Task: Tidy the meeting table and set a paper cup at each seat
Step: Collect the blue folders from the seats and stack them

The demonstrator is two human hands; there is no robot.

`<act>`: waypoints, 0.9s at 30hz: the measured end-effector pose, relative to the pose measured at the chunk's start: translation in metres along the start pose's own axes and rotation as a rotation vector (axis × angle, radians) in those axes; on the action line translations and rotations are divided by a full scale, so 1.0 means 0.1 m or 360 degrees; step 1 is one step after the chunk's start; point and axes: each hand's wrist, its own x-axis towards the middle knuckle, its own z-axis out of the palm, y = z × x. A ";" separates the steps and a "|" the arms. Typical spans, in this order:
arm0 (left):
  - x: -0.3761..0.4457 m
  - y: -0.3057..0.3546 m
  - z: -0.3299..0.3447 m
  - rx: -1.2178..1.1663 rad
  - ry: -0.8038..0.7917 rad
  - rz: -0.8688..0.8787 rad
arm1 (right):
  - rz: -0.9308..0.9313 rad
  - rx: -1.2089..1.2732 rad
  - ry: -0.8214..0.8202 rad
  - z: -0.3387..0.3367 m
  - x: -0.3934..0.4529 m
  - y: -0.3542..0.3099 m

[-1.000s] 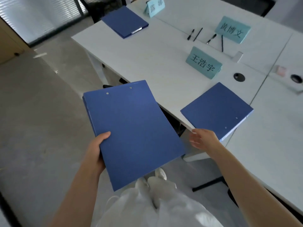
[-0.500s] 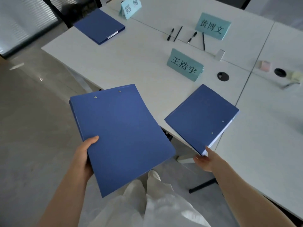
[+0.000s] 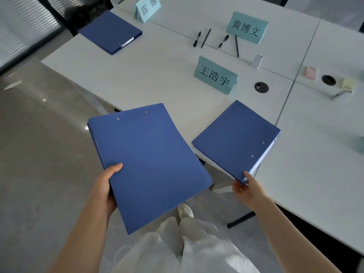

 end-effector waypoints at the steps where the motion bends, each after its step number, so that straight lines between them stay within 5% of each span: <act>1: -0.01 0.00 -0.01 0.0002 -0.0003 -0.0001 | -0.0074 0.0017 -0.0039 0.01 -0.07 -0.01; 5: -0.04 0.00 -0.04 -0.0013 -0.0005 0.0013 | -0.0373 0.0233 -0.0298 0.12 -0.40 -0.10; 11: -0.09 0.02 -0.07 -0.0041 -0.0032 0.0028 | -0.0447 0.0570 -0.0652 0.22 -0.89 -0.16; 18: -0.11 0.08 -0.16 -0.0121 -0.0041 0.0047 | -0.0334 0.0220 -0.1107 0.33 -1.26 -0.05; 27: -0.16 0.11 -0.25 -0.0270 -0.0041 0.0127 | -0.0140 -0.0790 -0.1540 0.71 -1.24 -0.11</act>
